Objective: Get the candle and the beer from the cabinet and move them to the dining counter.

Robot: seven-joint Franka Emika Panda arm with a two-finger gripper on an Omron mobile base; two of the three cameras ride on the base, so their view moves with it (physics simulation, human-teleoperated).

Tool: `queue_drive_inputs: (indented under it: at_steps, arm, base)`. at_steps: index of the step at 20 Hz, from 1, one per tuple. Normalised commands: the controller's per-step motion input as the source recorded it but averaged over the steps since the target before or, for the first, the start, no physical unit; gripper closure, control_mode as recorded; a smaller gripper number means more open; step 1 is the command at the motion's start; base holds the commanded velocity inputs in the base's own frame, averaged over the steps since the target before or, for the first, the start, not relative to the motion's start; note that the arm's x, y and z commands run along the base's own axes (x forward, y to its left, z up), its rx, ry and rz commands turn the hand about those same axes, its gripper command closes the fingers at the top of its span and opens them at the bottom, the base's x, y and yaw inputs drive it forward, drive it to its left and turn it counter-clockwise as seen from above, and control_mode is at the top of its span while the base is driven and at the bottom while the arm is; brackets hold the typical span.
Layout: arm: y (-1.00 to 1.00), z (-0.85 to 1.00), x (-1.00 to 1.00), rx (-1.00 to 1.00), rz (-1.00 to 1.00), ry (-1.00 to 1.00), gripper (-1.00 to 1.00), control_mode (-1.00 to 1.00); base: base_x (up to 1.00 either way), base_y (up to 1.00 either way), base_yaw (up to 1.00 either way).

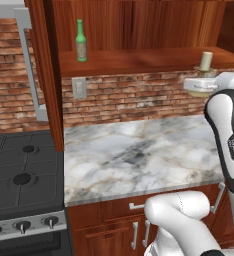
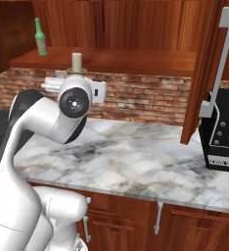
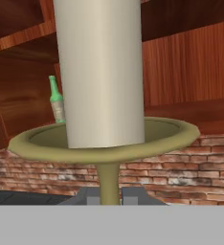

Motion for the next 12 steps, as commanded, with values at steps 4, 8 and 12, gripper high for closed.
queue_drive_inputs:
  at_steps: [4,8,12]
  arm:
    - [0.25,-0.1,-0.47,0.0,0.0,0.03,1.0,-1.0]
    - [0.25,-0.08,-0.42,0.0,0.0,0.02,1.0,-1.0]
    - [0.18,-0.03,-0.29,0.0,0.0,0.05,1.0,-1.0]
  base:
    - [0.0,0.0,0.0]
    - [0.0,0.0,0.0]
    - [0.0,0.0,0.0]
